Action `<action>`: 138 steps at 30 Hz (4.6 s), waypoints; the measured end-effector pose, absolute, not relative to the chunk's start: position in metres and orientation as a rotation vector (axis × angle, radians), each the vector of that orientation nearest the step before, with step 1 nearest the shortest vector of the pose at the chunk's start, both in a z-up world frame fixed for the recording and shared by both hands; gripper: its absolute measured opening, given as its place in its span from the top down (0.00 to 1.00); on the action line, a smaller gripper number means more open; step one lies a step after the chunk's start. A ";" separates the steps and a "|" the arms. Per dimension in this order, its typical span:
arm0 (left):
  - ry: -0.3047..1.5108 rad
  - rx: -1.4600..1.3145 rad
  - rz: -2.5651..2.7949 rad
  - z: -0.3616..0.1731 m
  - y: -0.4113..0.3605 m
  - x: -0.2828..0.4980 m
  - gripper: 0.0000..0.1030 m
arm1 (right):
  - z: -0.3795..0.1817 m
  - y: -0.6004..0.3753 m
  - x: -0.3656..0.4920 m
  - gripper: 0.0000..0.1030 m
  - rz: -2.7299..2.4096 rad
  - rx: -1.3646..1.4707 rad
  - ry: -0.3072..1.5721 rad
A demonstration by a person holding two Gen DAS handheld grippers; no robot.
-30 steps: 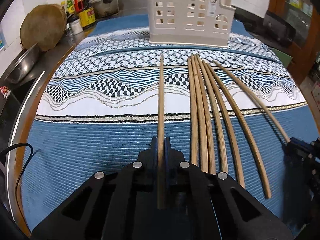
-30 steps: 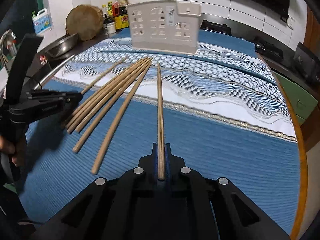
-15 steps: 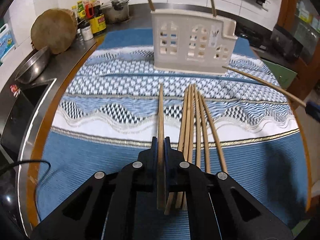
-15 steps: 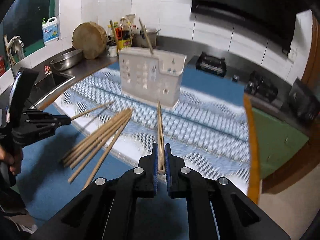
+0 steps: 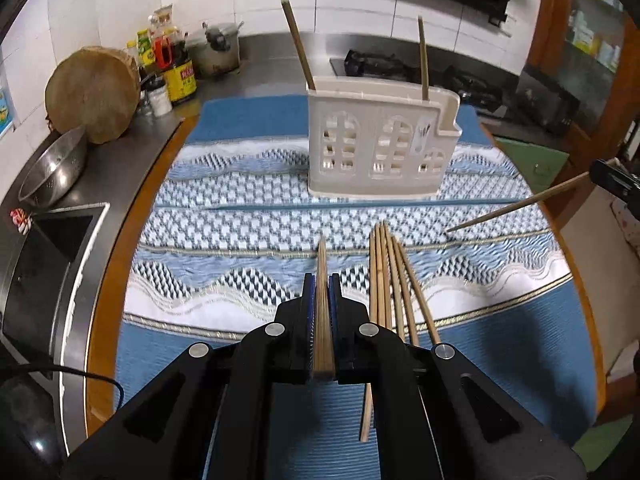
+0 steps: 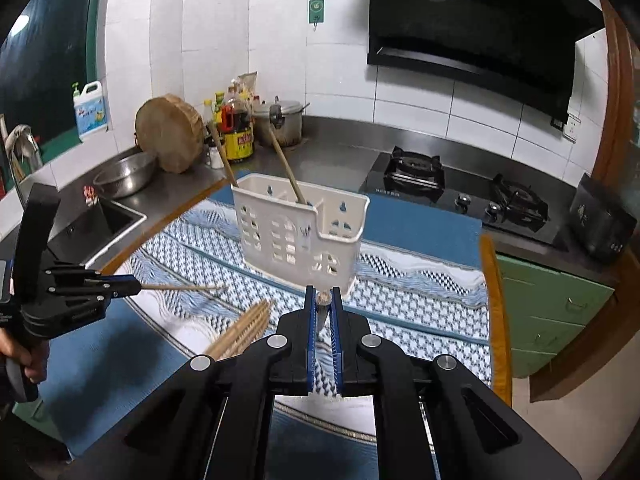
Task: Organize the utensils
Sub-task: 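Lift both held chopsticks upright and carry them toward the white caddy, then lower both chopsticks into the white caddy and open both grippers, then move right gripper back to the cloth and close it on a chopstick, then lower left gripper onto another chopstick and close it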
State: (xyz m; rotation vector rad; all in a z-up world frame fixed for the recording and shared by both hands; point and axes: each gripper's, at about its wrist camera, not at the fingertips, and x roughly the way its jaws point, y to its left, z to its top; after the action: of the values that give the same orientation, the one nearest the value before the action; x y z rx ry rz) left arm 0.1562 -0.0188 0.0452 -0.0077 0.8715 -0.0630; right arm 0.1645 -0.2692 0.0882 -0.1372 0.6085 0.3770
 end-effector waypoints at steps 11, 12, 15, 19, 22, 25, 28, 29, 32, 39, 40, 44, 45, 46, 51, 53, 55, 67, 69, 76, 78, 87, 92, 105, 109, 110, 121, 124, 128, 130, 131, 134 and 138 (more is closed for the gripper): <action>0.760 -0.085 -0.127 0.088 -0.005 0.164 0.95 | 0.127 -0.268 0.199 0.94 0.421 -0.082 0.578; 0.750 -0.089 -0.129 0.091 -0.004 0.165 0.95 | 0.130 -0.269 0.201 0.94 0.421 -0.080 0.576; 0.720 -0.105 -0.141 0.101 -0.004 0.173 0.95 | 0.143 -0.272 0.209 0.94 0.412 -0.083 0.559; 0.664 -0.153 -0.169 0.118 -0.004 0.184 0.95 | 0.155 -0.273 0.219 0.94 0.404 -0.097 0.548; 0.607 -0.208 -0.183 0.133 -0.001 0.193 0.95 | 0.167 -0.274 0.224 0.93 0.393 -0.109 0.528; 0.538 -0.261 -0.196 0.150 0.001 0.202 0.95 | 0.179 -0.273 0.225 0.93 0.399 -0.116 0.508; 0.473 -0.285 -0.191 0.165 0.003 0.211 0.95 | 0.190 -0.270 0.228 0.93 0.398 -0.132 0.488; 0.454 -0.288 -0.184 0.170 0.004 0.214 0.95 | 0.193 -0.269 0.230 0.93 0.399 -0.137 0.482; 0.407 -0.297 -0.161 0.179 0.005 0.226 0.95 | 0.200 -0.266 0.235 0.93 0.393 -0.149 0.462; 0.371 -0.332 -0.114 0.173 0.011 0.254 0.95 | 0.204 -0.256 0.255 0.93 0.391 -0.170 0.461; 0.377 -0.334 -0.110 0.169 0.011 0.259 0.95 | 0.202 -0.253 0.259 0.93 0.394 -0.174 0.472; 0.414 -0.328 -0.104 0.154 0.010 0.275 0.95 | 0.187 -0.247 0.271 0.93 0.400 -0.168 0.511; 0.432 -0.323 -0.104 0.149 0.009 0.279 0.95 | 0.182 -0.247 0.274 0.93 0.400 -0.162 0.524; 0.442 -0.321 -0.104 0.145 0.009 0.281 0.95 | 0.179 -0.246 0.278 0.93 0.400 -0.159 0.534; 0.496 -0.301 -0.114 0.130 0.008 0.291 0.95 | 0.157 -0.246 0.289 0.93 0.397 -0.142 0.585; 0.513 -0.287 -0.119 0.126 0.006 0.293 0.95 | 0.151 -0.246 0.293 0.92 0.396 -0.135 0.595; 0.518 -0.275 -0.113 0.124 0.005 0.292 0.94 | 0.146 -0.246 0.295 0.84 0.395 -0.126 0.602; 0.528 -0.205 -0.089 0.124 -0.001 0.270 0.85 | 0.136 -0.251 0.259 0.67 0.390 -0.110 0.576; 0.535 -0.193 -0.086 0.122 -0.001 0.264 0.85 | 0.131 -0.250 0.249 0.64 0.394 -0.102 0.577; 0.559 -0.160 -0.052 0.112 0.000 0.239 0.68 | 0.099 -0.245 0.212 0.64 0.436 -0.088 0.633; 0.569 -0.152 -0.040 0.107 0.002 0.232 0.66 | 0.085 -0.241 0.200 0.64 0.443 -0.093 0.659; 0.627 -0.133 -0.003 0.082 0.009 0.205 0.65 | 0.026 -0.223 0.159 0.64 0.503 -0.106 0.789; 0.669 -0.112 0.010 0.067 0.011 0.190 0.65 | -0.012 -0.215 0.134 0.69 0.548 -0.132 0.889; 0.817 -0.046 -0.017 0.015 0.002 0.159 0.65 | -0.081 -0.187 0.095 0.81 0.612 -0.161 1.068; 0.855 -0.054 -0.022 0.001 0.002 0.154 0.65 | -0.085 -0.185 0.093 0.83 0.582 -0.196 1.066; 0.863 -0.055 -0.024 -0.002 0.002 0.153 0.65 | -0.087 -0.186 0.094 0.86 0.572 -0.195 1.073; 0.920 -0.035 -0.049 -0.023 -0.008 0.146 0.65 | -0.088 -0.196 0.099 0.91 0.511 -0.192 1.075; 0.933 -0.035 -0.066 -0.028 -0.011 0.144 0.65 | -0.087 -0.203 0.104 0.92 0.485 -0.179 1.076; 0.955 -0.022 -0.096 -0.037 -0.021 0.140 0.65 | -0.086 -0.211 0.109 0.92 0.460 -0.165 1.076; 0.974 -0.025 -0.118 -0.043 -0.025 0.139 0.65 | -0.086 -0.214 0.109 0.92 0.456 -0.159 1.078; 0.981 -0.025 -0.129 -0.046 -0.028 0.139 0.66 | -0.087 -0.214 0.109 0.92 0.455 -0.158 1.078; 0.993 -0.005 -0.151 -0.052 -0.036 0.138 0.66 | -0.086 -0.216 0.109 0.92 0.451 -0.161 1.076; 1.014 0.001 -0.165 -0.059 -0.041 0.137 0.66 | -0.086 -0.218 0.108 0.92 0.448 -0.160 1.078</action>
State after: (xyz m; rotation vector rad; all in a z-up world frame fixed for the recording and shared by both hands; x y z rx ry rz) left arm 0.1372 -0.0405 -0.0591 0.0014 1.0143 -0.1648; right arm 0.1075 -0.2180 -0.0860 -0.1604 1.0777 0.4475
